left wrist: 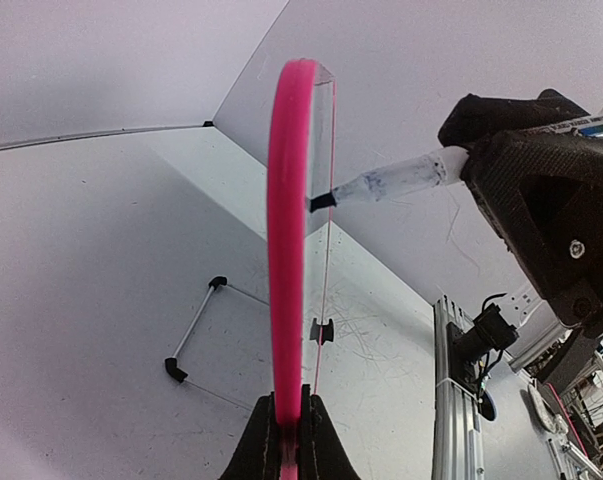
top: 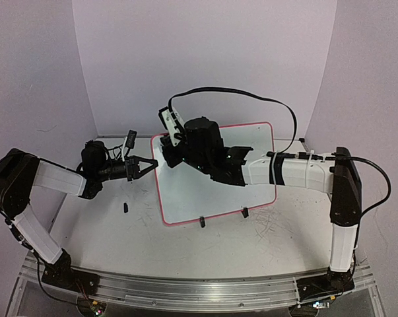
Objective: Write a sentence on the whiteboard
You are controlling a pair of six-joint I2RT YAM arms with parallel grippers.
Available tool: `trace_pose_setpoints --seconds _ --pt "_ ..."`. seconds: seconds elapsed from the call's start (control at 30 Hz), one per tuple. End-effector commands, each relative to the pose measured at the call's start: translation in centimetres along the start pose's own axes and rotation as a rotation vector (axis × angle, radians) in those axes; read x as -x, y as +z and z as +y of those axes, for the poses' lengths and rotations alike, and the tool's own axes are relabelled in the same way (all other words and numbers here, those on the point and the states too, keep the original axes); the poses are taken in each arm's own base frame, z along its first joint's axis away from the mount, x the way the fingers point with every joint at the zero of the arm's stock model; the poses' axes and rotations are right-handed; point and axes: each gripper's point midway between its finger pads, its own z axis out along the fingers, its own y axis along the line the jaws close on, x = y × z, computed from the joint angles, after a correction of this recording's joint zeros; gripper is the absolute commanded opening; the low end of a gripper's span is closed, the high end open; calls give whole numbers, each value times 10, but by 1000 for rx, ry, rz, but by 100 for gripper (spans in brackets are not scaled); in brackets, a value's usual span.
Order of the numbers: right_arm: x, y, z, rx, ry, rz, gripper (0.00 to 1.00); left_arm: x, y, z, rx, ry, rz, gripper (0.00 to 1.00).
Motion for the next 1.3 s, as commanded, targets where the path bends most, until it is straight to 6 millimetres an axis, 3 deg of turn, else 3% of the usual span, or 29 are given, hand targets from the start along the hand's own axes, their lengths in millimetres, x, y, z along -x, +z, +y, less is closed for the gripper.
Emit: trace_pose_setpoints --seconds 0.0,1.27 --pt "9 4 -7 -43 20 -25 0 16 -1 -20 -40 101 -30 0" --pt "-29 -4 -1 -5 70 64 0 18 1 -21 -42 110 -26 0"
